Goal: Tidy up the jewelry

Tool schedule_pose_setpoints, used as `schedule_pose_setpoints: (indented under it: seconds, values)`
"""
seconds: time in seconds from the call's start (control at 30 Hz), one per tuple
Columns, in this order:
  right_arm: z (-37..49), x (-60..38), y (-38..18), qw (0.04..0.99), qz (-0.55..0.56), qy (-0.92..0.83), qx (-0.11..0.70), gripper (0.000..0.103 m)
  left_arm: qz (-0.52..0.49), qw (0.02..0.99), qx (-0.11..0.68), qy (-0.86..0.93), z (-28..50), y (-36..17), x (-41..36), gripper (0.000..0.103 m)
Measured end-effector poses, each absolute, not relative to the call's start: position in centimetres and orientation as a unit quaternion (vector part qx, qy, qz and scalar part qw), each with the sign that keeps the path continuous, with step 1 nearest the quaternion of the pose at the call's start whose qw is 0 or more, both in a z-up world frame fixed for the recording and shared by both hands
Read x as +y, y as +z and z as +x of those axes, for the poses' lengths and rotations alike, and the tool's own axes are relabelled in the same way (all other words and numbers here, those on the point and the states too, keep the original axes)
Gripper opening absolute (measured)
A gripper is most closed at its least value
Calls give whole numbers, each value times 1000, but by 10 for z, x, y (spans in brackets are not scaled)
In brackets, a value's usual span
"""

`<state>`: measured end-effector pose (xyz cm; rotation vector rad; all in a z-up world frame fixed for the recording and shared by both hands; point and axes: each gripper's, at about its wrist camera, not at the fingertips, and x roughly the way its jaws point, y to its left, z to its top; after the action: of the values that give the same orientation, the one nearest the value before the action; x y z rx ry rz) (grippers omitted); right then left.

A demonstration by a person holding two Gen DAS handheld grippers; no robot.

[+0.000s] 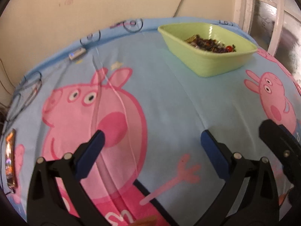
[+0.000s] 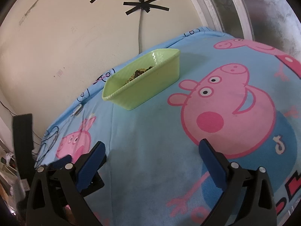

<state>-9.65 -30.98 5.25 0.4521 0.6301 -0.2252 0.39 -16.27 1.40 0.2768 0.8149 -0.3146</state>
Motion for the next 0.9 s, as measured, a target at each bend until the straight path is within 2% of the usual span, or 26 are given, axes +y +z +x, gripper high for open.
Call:
schedule_pose_setpoints:
  seconds: [0.9]
  values:
    - [-105,-310,55,924,227,-116,284,78,118,908,369,-160,-2,23,-155,98]
